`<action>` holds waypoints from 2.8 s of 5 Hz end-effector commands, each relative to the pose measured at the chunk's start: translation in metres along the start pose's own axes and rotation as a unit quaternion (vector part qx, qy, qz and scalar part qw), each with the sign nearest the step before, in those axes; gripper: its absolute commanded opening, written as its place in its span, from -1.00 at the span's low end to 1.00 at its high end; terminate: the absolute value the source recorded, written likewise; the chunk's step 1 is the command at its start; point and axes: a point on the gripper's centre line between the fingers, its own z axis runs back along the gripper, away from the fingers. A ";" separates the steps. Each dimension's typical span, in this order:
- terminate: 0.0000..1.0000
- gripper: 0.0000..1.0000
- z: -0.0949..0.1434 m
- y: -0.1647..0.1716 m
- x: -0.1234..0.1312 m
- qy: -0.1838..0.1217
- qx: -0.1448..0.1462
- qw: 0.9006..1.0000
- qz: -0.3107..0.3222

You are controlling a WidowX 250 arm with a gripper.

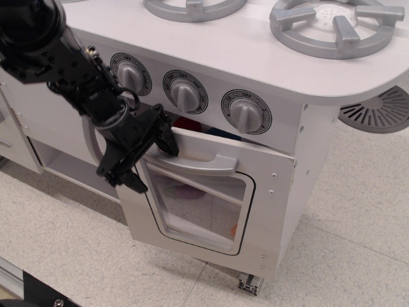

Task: Open oven

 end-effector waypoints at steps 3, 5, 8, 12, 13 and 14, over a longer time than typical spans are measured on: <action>-1.00 1.00 0.095 0.004 0.029 -0.139 0.085 0.968 -0.192; -1.00 1.00 0.064 -0.035 0.066 -0.231 0.031 0.924 -0.303; -1.00 1.00 0.025 -0.032 0.053 -0.144 0.088 0.909 -0.382; -1.00 1.00 0.013 0.002 -0.042 -0.035 0.115 0.957 -0.264; -1.00 1.00 0.021 0.009 -0.071 0.006 0.103 0.973 -0.204; -1.00 1.00 0.024 0.022 -0.094 0.017 0.099 0.979 -0.178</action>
